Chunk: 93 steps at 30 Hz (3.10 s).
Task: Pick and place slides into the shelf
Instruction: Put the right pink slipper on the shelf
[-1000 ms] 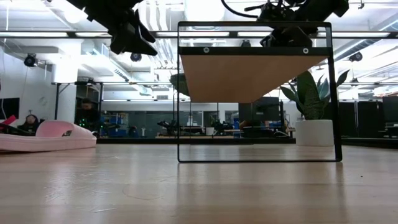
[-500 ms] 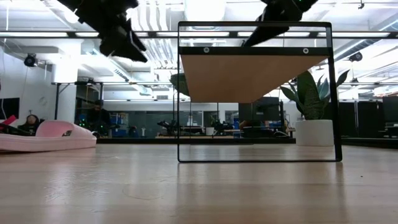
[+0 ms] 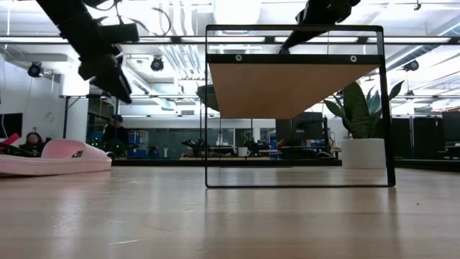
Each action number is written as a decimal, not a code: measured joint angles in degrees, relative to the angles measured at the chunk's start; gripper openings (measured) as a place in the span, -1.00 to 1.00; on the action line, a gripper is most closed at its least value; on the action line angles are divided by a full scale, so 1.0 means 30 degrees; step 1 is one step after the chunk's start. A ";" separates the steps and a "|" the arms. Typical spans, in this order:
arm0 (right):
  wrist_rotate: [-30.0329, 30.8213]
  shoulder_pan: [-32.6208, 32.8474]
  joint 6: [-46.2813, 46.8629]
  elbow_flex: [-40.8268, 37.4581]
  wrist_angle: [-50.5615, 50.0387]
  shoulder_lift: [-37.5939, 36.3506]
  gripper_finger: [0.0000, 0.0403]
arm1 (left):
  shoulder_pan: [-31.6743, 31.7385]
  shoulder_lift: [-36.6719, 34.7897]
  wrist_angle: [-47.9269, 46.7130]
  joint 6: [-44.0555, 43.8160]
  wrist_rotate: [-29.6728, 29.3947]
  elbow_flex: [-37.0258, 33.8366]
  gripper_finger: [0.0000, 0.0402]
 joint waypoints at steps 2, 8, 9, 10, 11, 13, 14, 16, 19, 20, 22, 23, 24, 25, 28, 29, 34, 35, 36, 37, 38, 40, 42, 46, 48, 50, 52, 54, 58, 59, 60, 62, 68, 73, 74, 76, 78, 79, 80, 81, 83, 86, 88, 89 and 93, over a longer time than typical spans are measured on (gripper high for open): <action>0.0000 0.0000 -0.0044 -0.0211 -0.0018 0.0000 -0.41 | 0.0000 0.0111 -0.0684 -0.0656 0.0675 0.0007 0.45; 0.0000 0.0000 -0.0084 -0.0507 -0.0017 0.0022 -0.41 | -0.0007 0.0476 -0.2935 -0.0687 0.3179 0.0004 0.45; 0.0000 0.0000 -0.0171 -0.0547 -0.0012 0.0022 -0.41 | -0.0015 0.0538 -0.3544 -0.0685 0.3289 0.0007 0.45; 0.0000 0.0000 -0.0199 -0.0583 -0.0007 0.0022 -0.41 | -0.0008 0.0592 -0.4162 -0.0712 0.3370 0.0007 0.45; 0.0000 0.0000 -0.0205 -0.0622 -0.0014 0.0022 -0.41 | -0.0007 0.0644 -0.4869 -0.0887 0.3414 0.0006 0.45; 0.0000 0.0000 -0.0210 -0.0688 0.0004 0.0029 -0.41 | -0.0007 0.0708 -0.6384 -0.1593 0.3485 0.0004 0.45; 0.0000 0.0000 -0.0219 -0.0743 0.0036 0.0029 -0.41 | -0.0007 0.0710 -0.6976 -0.1844 0.3570 0.0002 0.45; 0.0000 0.0000 -0.0241 -0.0855 0.0058 0.0029 -0.41 | 0.0000 0.0710 -0.7843 -0.2334 0.3618 0.0000 0.45; 0.0000 0.0000 -0.0262 -0.1068 0.0144 0.0036 -0.41 | 0.0000 0.0703 -0.7765 -0.2541 0.3635 0.0000 0.45; 0.0000 0.0000 -0.0262 -0.1168 0.0262 0.0036 -0.41 | 0.0000 0.0759 -0.7803 -0.2527 0.3641 0.0000 0.45; 0.0000 0.0000 -0.0256 -0.1381 0.0344 0.0036 -0.41 | 0.0000 0.1069 -0.7793 -0.2519 0.3705 -0.0011 0.45; 0.0000 0.0000 -0.0256 -0.1495 0.0331 0.0036 -0.41 | 0.0000 0.1280 -0.7785 -0.2473 0.3906 -0.0036 0.45; 0.0000 0.0000 -0.0261 -0.1601 0.0344 0.0036 -0.41 | 0.0000 0.1505 -0.7802 -0.2320 0.4133 -0.0051 0.45; 0.0000 0.0000 -0.0256 -0.1703 0.0352 0.0036 -0.41 | 0.0000 0.1753 -0.7799 -0.2232 0.4326 -0.0051 0.45; 0.0000 0.0000 -0.0231 -0.1831 0.0330 0.0044 -0.41 | 0.0007 0.2823 -0.7807 -0.2178 0.4646 -0.0044 0.45; 0.0001 0.0000 -0.0228 -0.1831 0.0364 0.0044 -0.41 | 0.0007 0.3213 -0.7886 -0.2178 0.4629 -0.0031 0.45; 0.0000 0.0000 -0.0797 -0.1563 0.0567 -0.0086 -0.41 | 0.0051 0.5218 -0.8752 -0.2260 0.3645 -0.0073 0.45; -0.0004 0.0000 -0.0915 -0.1486 0.0733 -0.0153 -0.41 | 0.0060 0.5586 -0.8838 -0.2412 0.3457 -0.0069 0.45; 0.0000 0.0000 -0.1039 -0.1394 0.0824 -0.0248 -0.41 | 0.0079 0.5921 -0.8938 -0.2562 0.3261 -0.0045 0.45; 0.0000 0.0000 -0.1160 -0.1329 0.0857 -0.0306 -0.41 | 0.0095 0.6213 -0.8980 -0.2658 0.3027 -0.0036 0.45; -0.0002 0.0000 -0.1254 -0.1296 0.0844 -0.0356 -0.41 | 0.0096 0.6520 -0.8974 -0.2681 0.2977 -0.0029 0.45; -0.0007 0.0007 -0.1349 -0.1278 0.0809 -0.0492 -0.41 | 0.0173 0.7144 -0.8980 -0.2735 0.2888 -0.0036 0.45; -0.0004 0.0007 -0.1341 -0.1268 0.0793 -0.0660 -0.41 | 0.0175 0.7725 -0.9155 -0.3083 0.2507 -0.0017 0.45; -0.0007 0.0007 -0.1339 -0.1256 0.0792 -0.0919 -0.41 | 0.0182 0.8901 -0.9139 -0.3183 0.2374 0.0016 0.45; -0.0007 0.0007 -0.1341 -0.1256 0.0759 -0.0984 -0.41 | 0.0196 0.9504 -0.9126 -0.3190 0.2374 0.0072 0.45; -0.0007 0.0007 -0.1334 -0.1256 0.0773 -0.0998 -0.41 | 0.0299 1.0077 -0.9110 -0.3190 0.2373 0.0159 0.45; -0.0007 0.0007 -0.1340 -0.1262 0.0766 -0.0998 -0.41 | 0.0398 1.0633 -0.9097 -0.3205 0.2435 0.0366 0.45; -0.0007 0.0007 -0.1334 -0.1263 0.0765 -0.0998 -0.41 | 0.0507 1.1086 -0.9085 -0.3322 0.2732 0.0757 0.45; -0.0007 0.0007 -0.1334 -0.1270 0.0758 -0.0998 -0.41 | 0.0822 1.1521 -0.9076 -0.4059 0.3604 0.1556 0.45; -0.0007 0.0007 -0.1340 -0.1270 0.0758 -0.0998 -0.41 | 0.0908 1.1536 -0.9068 -0.4079 0.3498 0.1558 0.45; -0.0007 0.0007 -0.1347 -0.1270 0.0758 -0.0998 -0.41 | 0.1005 1.1505 -0.9057 -0.4047 0.3470 0.1469 0.45; -0.0007 0.0007 -0.1345 -0.1270 0.0747 -0.0998 -0.41 | 0.1290 1.1449 -0.9153 -0.3992 0.3391 0.1267 0.45; -0.0007 0.0015 -0.1349 -0.1275 0.0609 -0.0998 -0.41 | 0.2032 1.1538 -0.9088 -0.3594 0.2751 0.0710 0.45; -0.0008 0.0015 -0.1276 -0.1278 0.0500 -0.0998 -0.41 | 0.2656 1.1786 -0.8953 -0.3511 0.2692 0.0415 0.45; -0.0015 0.0015 -0.1282 -0.1278 0.0441 -0.0998 -0.41 | 0.2757 1.1804 -0.8957 -0.3511 0.2664 0.0375 0.45; -0.0012 0.0015 -0.1324 -0.1282 0.0248 -0.0998 -0.41 | 0.3022 1.1827 -0.8908 -0.3518 0.2633 0.0364 0.45; -0.0015 0.0015 -0.1310 -0.1285 0.0182 -0.0998 -0.41 | 0.3228 1.1827 -0.8447 -0.3445 0.2559 0.0364 0.45; -0.0015 0.0015 -0.1280 -0.1285 0.0182 -0.0998 -0.41 | 0.3340 1.1822 -0.8243 -0.3171 0.2470 0.0354 0.45; -0.0015 0.0015 -0.1283 -0.1285 0.0182 -0.0998 -0.41 | 0.3441 1.1815 -0.8094 -0.3023 0.2391 0.0342 0.44; -0.0015 0.0015 -0.1299 -0.1285 0.0182 -0.0998 -0.41 | 0.3557 1.1813 -0.7953 -0.2960 0.2280 0.0341 0.44; -0.0015 0.0015 -0.1302 -0.1285 0.0182 -0.0998 -0.41 | 0.3831 1.1809 -0.7844 -0.2950 0.2246 0.0335 0.41; -0.0015 0.0015 -0.1230 -0.1285 0.0188 -0.0998 -0.41 | 0.4112 1.1806 -0.7725 -0.2656 0.2177 0.0217 0.28; -0.0015 0.0015 -0.1236 -0.1285 0.0182 -0.0998 -0.41 | 0.4208 1.1806 -0.7711 -0.2544 0.2045 0.0205 0.15; -0.0015 0.0015 -0.1232 -0.1285 0.0182 -0.0998 -0.41 | 0.4284 1.1806 -0.7683 -0.2469 0.2031 0.0219 0.07; -0.0015 0.0015 -0.1234 -0.1285 0.0175 -0.0998 -0.41 | 0.4317 1.1806 -0.7702 -0.2156 0.1948 0.0252 -0.29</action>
